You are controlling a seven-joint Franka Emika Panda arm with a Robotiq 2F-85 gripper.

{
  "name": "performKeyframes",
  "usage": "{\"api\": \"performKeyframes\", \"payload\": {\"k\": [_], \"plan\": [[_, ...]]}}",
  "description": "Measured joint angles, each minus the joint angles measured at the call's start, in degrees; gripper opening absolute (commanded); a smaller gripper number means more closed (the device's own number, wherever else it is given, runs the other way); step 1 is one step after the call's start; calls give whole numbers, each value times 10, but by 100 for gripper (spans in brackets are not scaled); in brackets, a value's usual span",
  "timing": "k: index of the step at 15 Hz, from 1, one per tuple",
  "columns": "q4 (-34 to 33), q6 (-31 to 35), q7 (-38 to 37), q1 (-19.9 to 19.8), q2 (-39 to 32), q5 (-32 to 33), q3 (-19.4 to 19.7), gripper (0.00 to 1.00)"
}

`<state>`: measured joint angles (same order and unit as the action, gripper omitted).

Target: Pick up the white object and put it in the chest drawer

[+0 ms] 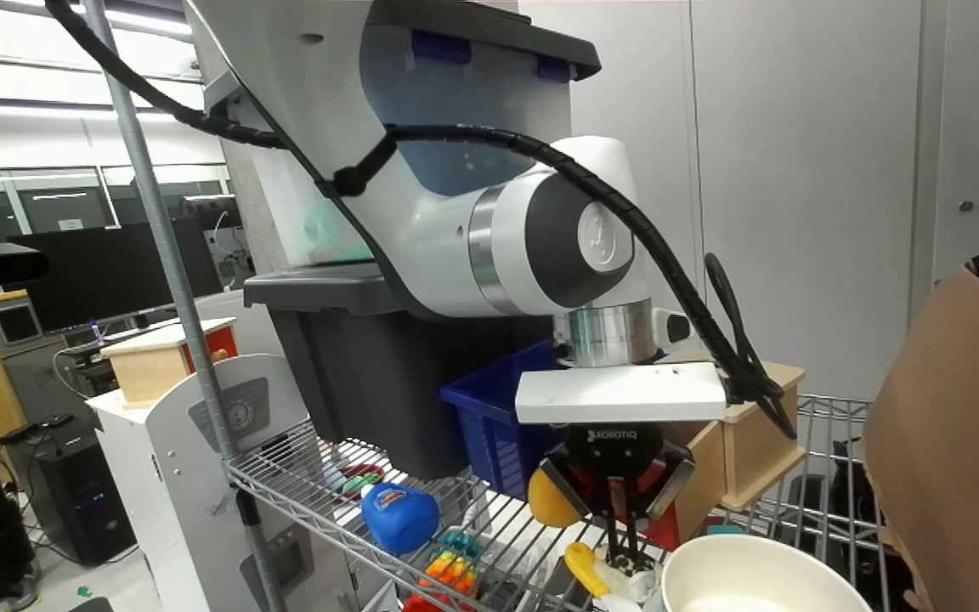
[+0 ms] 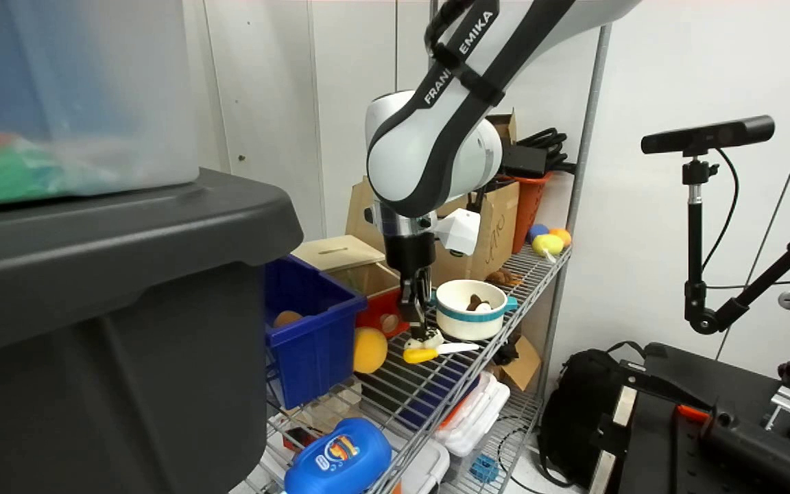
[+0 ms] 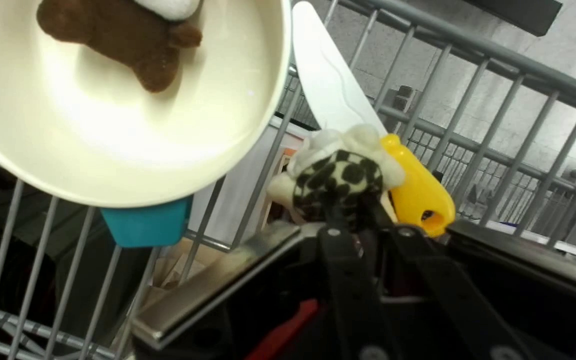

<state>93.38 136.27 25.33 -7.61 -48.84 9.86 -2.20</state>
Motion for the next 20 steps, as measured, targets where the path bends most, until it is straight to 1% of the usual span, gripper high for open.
{"api": "performKeyframes", "payload": {"k": [5, 6, 7, 8, 17, 18, 20], "plan": [[0, 0, 0, 0, 0, 0, 0, 0], [0, 0, 0, 0, 0, 0, 0, 26], [0, 0, 0, 0, 0, 0, 0, 27], [0, 0, 0, 0, 0, 0, 0, 32], [9, 0, 0, 1, 1, 0, 0, 98], [11, 0, 0, 1, 1, 0, -1, 100], [17, 0, 0, 3, 1, 0, -1, 100]]}}
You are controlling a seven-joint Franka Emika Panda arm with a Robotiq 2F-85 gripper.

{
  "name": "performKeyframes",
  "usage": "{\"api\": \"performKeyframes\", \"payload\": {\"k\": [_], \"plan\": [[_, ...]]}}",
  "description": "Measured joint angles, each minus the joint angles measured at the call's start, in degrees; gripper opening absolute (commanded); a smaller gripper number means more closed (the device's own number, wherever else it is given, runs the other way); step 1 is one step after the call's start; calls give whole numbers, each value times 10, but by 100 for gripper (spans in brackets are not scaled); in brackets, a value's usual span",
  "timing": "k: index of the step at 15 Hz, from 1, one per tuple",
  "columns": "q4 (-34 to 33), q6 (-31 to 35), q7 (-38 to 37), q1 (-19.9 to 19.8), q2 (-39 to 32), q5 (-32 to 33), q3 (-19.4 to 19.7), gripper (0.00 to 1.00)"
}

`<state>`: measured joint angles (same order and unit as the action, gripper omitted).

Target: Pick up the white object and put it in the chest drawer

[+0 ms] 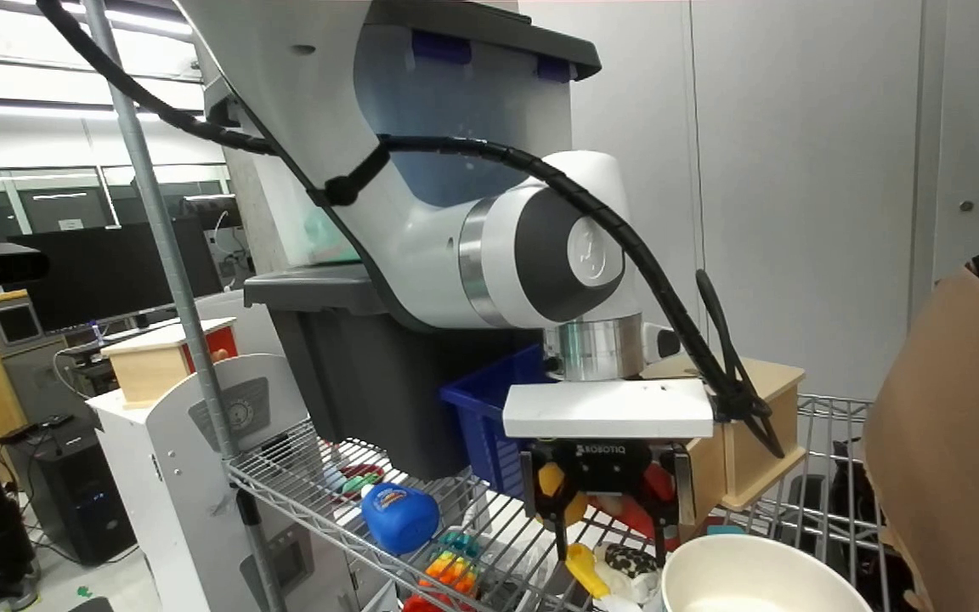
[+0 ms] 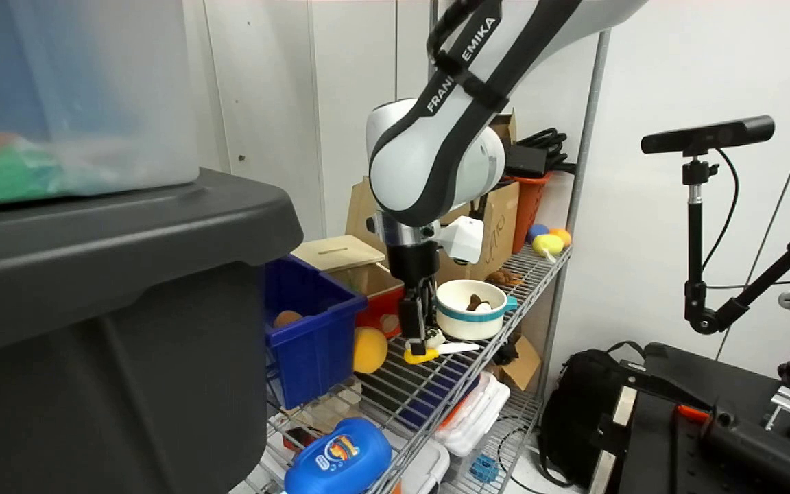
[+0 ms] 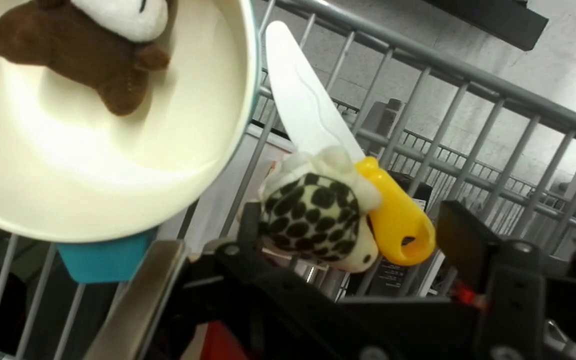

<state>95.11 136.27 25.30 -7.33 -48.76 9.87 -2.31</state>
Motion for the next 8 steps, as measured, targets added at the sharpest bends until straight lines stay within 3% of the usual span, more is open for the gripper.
{"api": "performKeyframes", "payload": {"k": [8], "plan": [[20, 0, -1, 0, 6, 0, 0, 100]]}}
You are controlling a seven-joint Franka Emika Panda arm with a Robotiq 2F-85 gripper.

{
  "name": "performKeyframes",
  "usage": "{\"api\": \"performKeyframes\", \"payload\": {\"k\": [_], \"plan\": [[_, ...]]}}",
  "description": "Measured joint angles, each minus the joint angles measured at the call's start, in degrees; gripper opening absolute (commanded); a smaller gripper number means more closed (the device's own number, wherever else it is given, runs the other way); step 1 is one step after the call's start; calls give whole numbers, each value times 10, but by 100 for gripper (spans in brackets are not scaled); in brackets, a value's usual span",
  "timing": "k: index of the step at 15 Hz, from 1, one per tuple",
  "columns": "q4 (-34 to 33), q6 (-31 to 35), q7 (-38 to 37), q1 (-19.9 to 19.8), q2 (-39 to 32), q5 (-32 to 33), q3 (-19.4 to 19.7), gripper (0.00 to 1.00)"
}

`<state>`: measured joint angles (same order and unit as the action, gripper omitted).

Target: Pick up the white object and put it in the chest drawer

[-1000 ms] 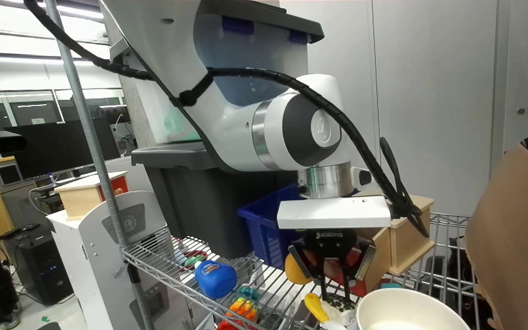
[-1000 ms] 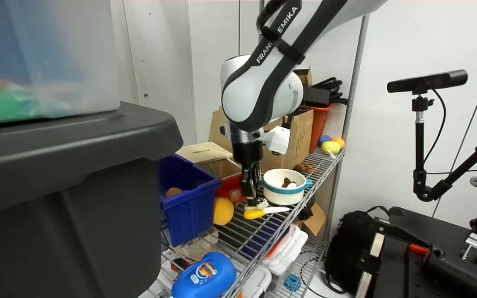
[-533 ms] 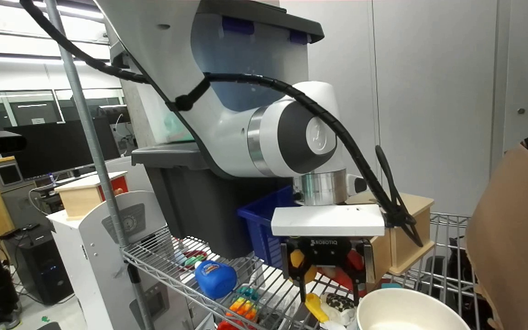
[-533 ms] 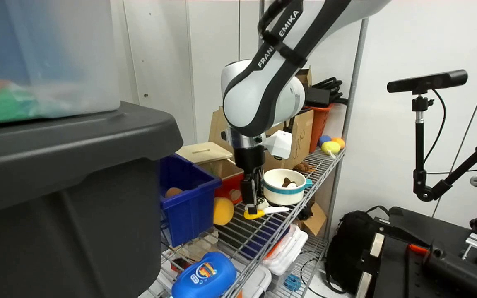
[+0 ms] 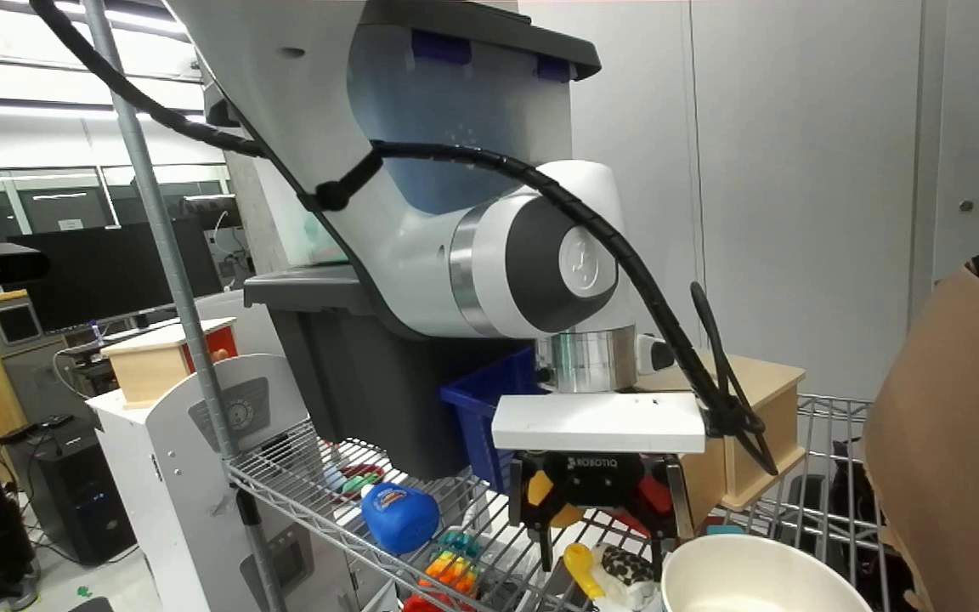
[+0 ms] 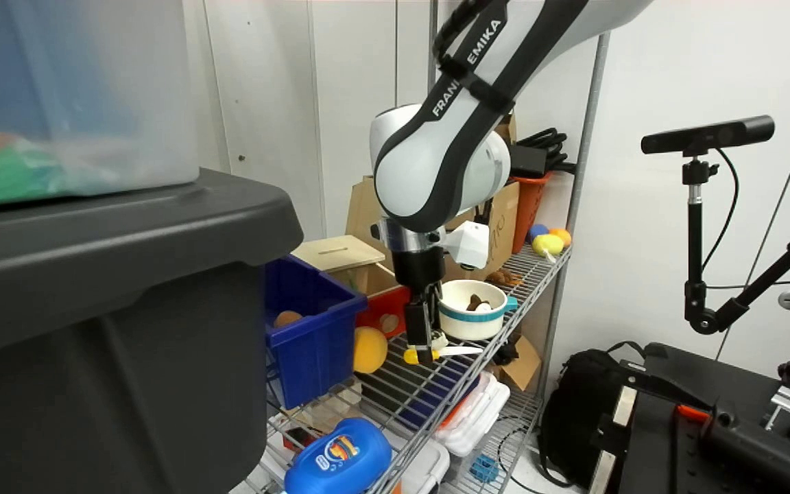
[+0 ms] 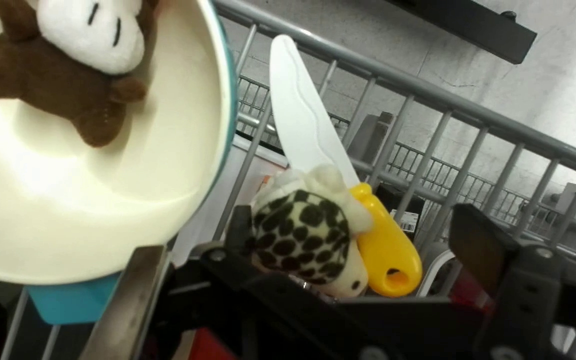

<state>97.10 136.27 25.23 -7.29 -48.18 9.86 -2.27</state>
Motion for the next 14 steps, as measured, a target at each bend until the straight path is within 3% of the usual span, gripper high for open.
{"api": "performKeyframes", "payload": {"k": [1, 2, 3, 10, 13, 14], "plan": [[2, 0, 0, 0, 1, 0, 0, 100], [3, 0, 0, 0, 3, 0, 0, 91], [4, 0, 0, 0, 4, 0, 0, 74], [10, 0, 0, 0, 12, 0, 1, 20], [16, 0, 0, 0, 18, 0, 2, 1], [18, 0, 0, 0, 20, 0, 2, 0]]}}
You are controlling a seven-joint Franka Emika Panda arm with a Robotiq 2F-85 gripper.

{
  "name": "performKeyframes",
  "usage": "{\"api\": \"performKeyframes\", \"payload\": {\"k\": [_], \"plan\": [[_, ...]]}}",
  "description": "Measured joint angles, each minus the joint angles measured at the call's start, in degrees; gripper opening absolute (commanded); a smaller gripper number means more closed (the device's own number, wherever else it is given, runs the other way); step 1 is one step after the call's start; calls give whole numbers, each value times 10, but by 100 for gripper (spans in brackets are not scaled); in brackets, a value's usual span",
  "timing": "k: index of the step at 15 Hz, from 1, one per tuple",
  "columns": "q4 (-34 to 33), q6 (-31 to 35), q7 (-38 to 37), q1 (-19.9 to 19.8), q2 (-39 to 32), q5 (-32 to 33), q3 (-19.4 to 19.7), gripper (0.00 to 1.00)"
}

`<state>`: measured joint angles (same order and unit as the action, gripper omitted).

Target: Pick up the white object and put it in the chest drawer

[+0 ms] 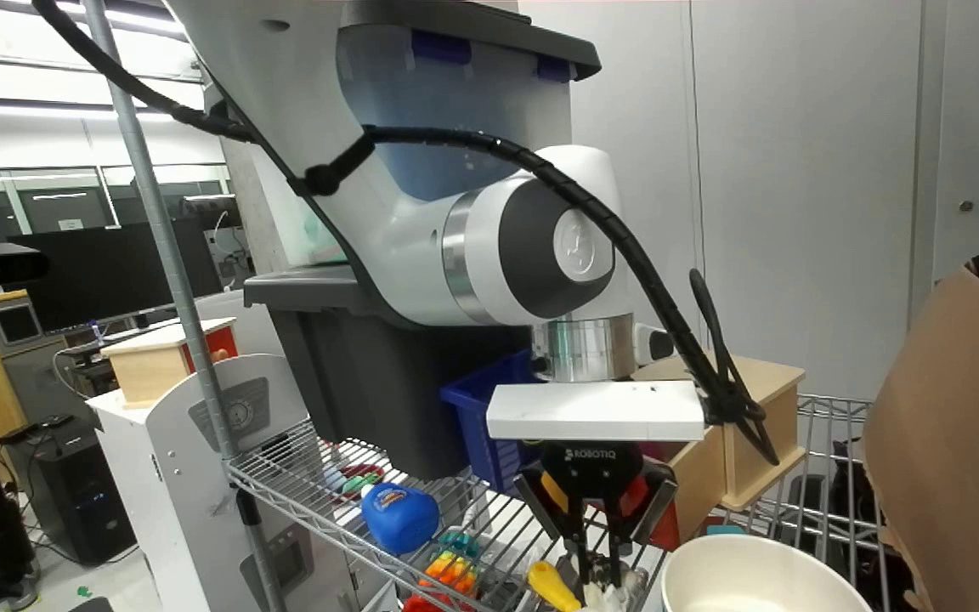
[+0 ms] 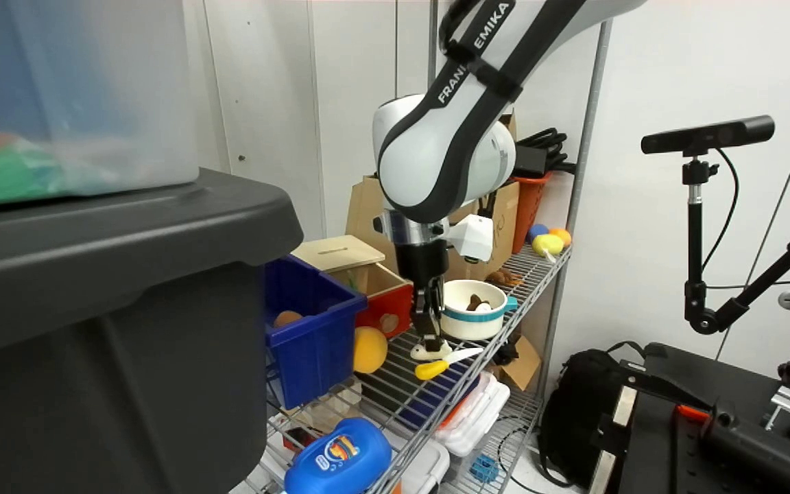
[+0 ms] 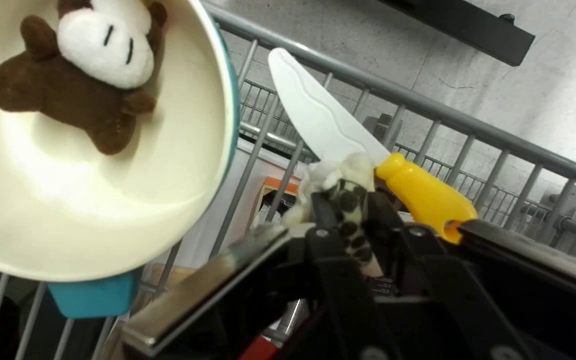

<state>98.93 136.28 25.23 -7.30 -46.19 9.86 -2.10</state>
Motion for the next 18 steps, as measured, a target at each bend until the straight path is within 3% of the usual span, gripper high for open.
{"api": "performKeyframes", "payload": {"k": [10, 18], "plan": [[24, 0, -4, 0, 21, 0, 4, 1], [72, 0, -19, 0, 78, 0, 15, 1]]}}
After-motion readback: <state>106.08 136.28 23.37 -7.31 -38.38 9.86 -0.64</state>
